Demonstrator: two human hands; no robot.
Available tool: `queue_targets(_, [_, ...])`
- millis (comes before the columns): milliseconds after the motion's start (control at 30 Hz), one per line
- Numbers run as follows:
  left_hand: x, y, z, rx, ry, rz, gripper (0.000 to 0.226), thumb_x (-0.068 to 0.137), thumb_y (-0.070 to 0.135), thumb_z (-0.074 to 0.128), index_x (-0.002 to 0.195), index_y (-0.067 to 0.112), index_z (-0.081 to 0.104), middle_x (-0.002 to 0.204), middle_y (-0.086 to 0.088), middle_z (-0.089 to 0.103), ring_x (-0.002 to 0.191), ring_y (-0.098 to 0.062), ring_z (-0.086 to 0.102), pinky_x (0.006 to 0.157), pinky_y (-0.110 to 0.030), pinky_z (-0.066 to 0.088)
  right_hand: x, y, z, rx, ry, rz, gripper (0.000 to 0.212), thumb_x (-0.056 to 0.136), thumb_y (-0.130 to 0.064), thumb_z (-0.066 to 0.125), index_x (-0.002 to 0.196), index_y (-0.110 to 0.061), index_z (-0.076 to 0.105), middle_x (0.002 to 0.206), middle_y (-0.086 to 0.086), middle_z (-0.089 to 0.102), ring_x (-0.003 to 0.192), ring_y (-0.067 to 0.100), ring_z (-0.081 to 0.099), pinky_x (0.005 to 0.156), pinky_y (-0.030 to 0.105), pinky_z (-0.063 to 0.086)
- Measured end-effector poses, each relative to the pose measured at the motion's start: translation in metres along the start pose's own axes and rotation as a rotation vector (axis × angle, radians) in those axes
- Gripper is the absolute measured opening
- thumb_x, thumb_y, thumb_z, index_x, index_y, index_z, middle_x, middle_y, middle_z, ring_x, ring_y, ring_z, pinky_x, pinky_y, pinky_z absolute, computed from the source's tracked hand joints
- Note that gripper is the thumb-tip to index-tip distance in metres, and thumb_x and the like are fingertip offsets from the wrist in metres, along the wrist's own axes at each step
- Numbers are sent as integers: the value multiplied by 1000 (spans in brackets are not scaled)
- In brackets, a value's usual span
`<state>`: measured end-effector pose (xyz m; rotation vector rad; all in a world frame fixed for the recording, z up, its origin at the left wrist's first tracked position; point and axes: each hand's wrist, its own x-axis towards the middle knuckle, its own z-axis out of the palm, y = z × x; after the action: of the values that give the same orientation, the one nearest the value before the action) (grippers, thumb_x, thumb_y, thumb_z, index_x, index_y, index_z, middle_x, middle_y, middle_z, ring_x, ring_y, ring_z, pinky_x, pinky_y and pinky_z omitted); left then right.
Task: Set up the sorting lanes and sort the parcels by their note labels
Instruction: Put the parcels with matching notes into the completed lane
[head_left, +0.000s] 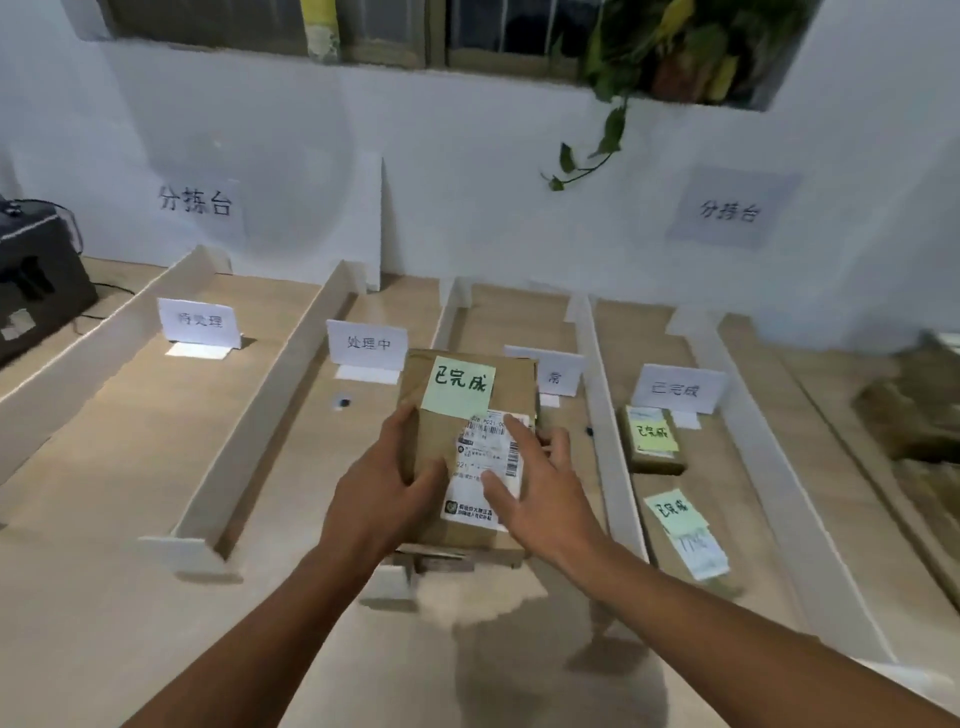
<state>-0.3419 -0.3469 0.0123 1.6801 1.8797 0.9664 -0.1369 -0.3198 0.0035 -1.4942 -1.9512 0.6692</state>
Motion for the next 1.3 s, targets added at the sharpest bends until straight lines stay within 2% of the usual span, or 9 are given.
queue_targets(133, [14,65,93,-60,-112,95,71,90,60,52,149,63,12,135,2,66,103,-24,70,84,-35,52,-18,73,-88,-81,88,106,70,92,-51,62,154,-40,30,126,-14,25,109,3,51,97,23,49])
queue_targets(233, [14,121,174,-91,-183,127,72,96,52,58,151,58,12,137,3,65,106,-24,71,86,-36,56,-37,142,-154,-97,144,162,71,92,-46,66,153,-38,33,125,-12,29,106,0,56,90,14,52])
queue_targets(300, [15,159,226,-134,-232,158,74,96,48,60,151,57,11,134,1,66,104,-25,71,87,-42,58,-46,192,-195,-102,170,184,70,91,-44,68,153,-36,35,122,-12,30,106,2,54,92,24,55])
queue_targets(500, [37,264,377,-200,-246,135,66,91,72,50,145,69,12,123,18,62,83,-2,62,63,-16,46,-24,337,-310,-131,171,184,69,90,-45,66,152,-35,38,121,-11,31,111,9,53,89,30,56])
queue_targets(633, [65,299,437,-169,-277,45,69,92,71,53,148,61,14,139,0,62,103,-23,70,82,-41,61,6,399,-349,-107,117,197,69,92,-41,67,154,-32,37,125,-7,31,109,10,54,89,34,59])
queue_targets(767, [100,306,469,-121,-255,8,71,92,67,54,150,57,15,145,-3,57,106,-22,66,74,-26,49,50,434,-358,-69,63,207,70,93,-44,66,154,-33,35,123,-10,26,112,10,52,86,24,59])
queue_targets(900, [132,294,479,-69,-253,-34,69,95,59,57,151,54,17,144,-5,59,112,-30,67,82,-29,47,85,452,-340,-33,21,217,70,94,-45,63,155,-33,32,122,-10,23,115,12,50,77,22,60])
queue_targets(1067, [152,285,473,-76,-257,-46,69,95,59,58,152,52,19,141,4,60,99,-14,63,82,-35,58,108,463,-325,55,-2,199,69,94,-44,63,155,-31,33,124,-8,28,115,13,52,80,25,62])
queue_targets(1300, [146,284,432,4,-195,-66,67,91,60,57,149,55,23,146,10,57,117,-17,62,93,-36,50,104,427,-321,177,-18,194,69,92,-47,63,153,-38,34,123,-11,30,115,10,55,74,27,63])
